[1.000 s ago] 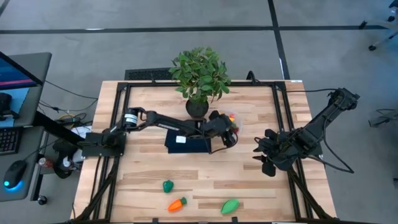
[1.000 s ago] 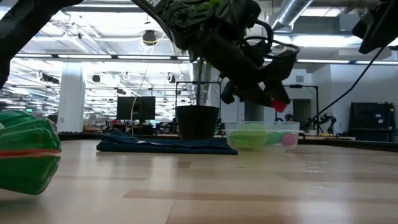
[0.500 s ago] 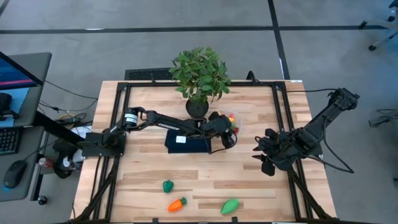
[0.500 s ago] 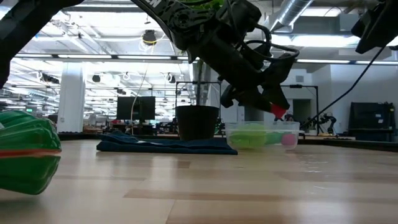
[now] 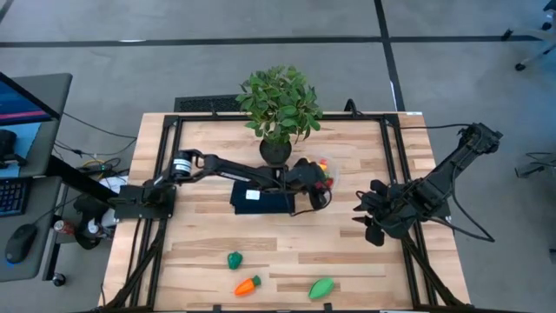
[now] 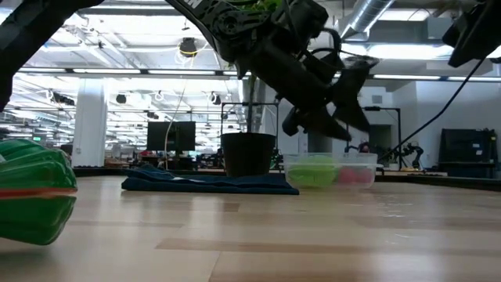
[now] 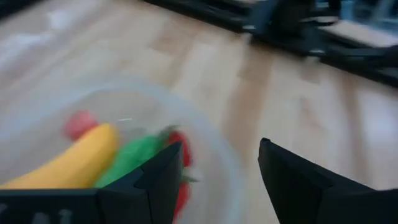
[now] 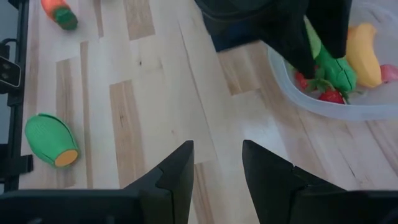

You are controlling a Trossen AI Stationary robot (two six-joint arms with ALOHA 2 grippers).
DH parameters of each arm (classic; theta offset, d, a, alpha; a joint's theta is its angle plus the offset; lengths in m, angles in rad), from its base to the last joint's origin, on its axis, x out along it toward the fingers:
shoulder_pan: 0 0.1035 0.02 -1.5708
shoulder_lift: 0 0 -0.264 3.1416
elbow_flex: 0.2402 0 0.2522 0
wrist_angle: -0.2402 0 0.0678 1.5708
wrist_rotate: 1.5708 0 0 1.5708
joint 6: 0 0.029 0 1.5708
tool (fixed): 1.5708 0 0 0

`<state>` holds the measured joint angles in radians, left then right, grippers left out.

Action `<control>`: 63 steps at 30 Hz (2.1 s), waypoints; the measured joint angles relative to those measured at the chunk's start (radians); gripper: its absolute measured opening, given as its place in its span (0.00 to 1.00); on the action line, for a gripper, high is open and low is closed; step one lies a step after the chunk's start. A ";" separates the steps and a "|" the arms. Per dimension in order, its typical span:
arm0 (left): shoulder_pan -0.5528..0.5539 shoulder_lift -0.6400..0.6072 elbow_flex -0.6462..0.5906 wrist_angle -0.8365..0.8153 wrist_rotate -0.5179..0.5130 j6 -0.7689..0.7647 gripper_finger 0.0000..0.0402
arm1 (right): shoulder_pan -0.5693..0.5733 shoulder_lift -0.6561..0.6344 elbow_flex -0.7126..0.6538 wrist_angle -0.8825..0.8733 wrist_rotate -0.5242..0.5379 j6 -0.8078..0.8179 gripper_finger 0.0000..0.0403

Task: Pick and placing Produce into tupperware
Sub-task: Put the green corn into the transparent container

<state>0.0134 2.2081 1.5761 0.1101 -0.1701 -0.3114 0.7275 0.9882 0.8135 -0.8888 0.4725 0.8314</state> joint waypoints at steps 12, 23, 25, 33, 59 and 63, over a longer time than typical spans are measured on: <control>-0.016 -0.189 0.011 -0.396 0.537 0.200 0.49 | 0.049 0.000 0.000 -0.017 0.000 -0.001 0.32; -0.100 -0.429 -0.022 -0.928 0.467 0.335 0.49 | 0.049 0.002 0.000 0.071 0.005 0.071 0.32; -0.118 -0.461 -0.038 -0.979 0.429 0.337 0.49 | 0.049 0.019 0.000 0.174 0.021 0.035 0.32; -0.166 -0.614 -0.228 -0.978 0.332 0.270 0.49 | 0.078 0.213 0.000 0.557 -0.054 -0.357 0.32; -0.314 -1.103 -0.736 -0.862 0.118 -0.145 0.49 | 0.062 0.716 0.001 1.182 -0.389 -0.362 0.32; -0.330 -1.120 -0.760 -0.857 0.091 -0.206 0.49 | 0.058 0.734 0.001 1.190 -0.420 -0.401 0.32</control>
<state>-0.3169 1.0883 0.8163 -0.7467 -0.0787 -0.5178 0.7854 1.7220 0.8146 0.3009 0.0521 0.4299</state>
